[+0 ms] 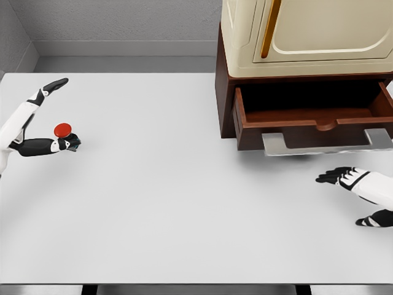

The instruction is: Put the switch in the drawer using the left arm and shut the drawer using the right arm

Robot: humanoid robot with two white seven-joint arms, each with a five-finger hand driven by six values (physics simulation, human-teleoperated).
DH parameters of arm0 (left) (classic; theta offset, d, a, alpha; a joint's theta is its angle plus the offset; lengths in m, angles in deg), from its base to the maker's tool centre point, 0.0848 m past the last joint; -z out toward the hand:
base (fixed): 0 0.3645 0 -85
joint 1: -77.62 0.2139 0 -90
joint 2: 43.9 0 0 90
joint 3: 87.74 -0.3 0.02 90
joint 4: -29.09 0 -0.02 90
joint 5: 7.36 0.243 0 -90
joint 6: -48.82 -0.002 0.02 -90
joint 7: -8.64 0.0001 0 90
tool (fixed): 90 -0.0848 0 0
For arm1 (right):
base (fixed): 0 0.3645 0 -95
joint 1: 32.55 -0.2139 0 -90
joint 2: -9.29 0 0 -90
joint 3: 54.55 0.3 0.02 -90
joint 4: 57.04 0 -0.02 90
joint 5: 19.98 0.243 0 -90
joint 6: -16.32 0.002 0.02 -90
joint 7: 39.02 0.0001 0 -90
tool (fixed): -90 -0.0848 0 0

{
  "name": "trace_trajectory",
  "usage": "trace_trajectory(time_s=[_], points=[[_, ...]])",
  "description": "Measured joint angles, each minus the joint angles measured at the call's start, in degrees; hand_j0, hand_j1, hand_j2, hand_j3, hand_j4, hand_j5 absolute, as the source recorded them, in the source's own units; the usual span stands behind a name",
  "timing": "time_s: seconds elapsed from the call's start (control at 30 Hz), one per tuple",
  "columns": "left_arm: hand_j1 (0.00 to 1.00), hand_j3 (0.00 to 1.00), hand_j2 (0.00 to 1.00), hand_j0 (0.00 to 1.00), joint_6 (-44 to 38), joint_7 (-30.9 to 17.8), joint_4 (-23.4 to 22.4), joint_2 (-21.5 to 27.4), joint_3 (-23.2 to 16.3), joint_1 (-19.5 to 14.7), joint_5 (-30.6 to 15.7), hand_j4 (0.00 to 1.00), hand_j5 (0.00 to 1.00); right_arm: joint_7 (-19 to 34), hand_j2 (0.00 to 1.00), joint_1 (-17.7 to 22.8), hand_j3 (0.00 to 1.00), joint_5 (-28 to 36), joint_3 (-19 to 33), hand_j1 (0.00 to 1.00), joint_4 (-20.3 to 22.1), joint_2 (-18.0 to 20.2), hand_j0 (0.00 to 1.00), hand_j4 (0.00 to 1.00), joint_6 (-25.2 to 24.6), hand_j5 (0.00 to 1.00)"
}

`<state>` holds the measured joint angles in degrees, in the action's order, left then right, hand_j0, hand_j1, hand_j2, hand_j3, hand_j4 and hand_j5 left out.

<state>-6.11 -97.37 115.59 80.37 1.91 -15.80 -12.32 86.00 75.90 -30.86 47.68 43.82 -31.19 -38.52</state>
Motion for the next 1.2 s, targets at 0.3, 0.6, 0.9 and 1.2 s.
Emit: trace_trajectory(time_s=[0.3, 0.6, 0.9, 1.2], points=[[0.98, 0.98, 0.98, 0.98, 0.0, 0.0, -0.4, 0.1, -0.4, -2.8, -1.3, 0.98, 0.98, 0.0, 0.59, 0.9, 0.59, 0.0, 0.7, 0.59, -0.1, 2.0, 0.59, 0.59, 0.0, 0.59], [1.0, 1.0, 1.0, 1.0, 0.0, -0.3, -15.6, -1.6, -8.6, -11.1, -8.8, 1.0, 1.0, 0.0, 0.56, 12.0, 0.56, 4.6, 17.4, 0.56, -0.4, 1.6, 0.56, 0.56, 0.0, 0.56], [1.0, 1.0, 1.0, 1.0, 0.0, -0.1, -24.1, -1.7, -9.2, -11.3, -10.6, 1.0, 1.0, 0.0, 0.58, 12.9, 0.58, 7.8, 20.2, 0.58, -0.2, 1.4, 0.58, 0.58, 0.0, 0.58], [1.0, 1.0, 1.0, 1.0, 0.0, 0.3, -29.8, -2.2, -9.9, -11.1, -7.4, 1.0, 1.0, 0.0, 0.58, 13.9, 0.58, 8.5, 20.3, 0.58, -0.2, 1.8, 0.58, 0.58, 0.0, 0.58]])
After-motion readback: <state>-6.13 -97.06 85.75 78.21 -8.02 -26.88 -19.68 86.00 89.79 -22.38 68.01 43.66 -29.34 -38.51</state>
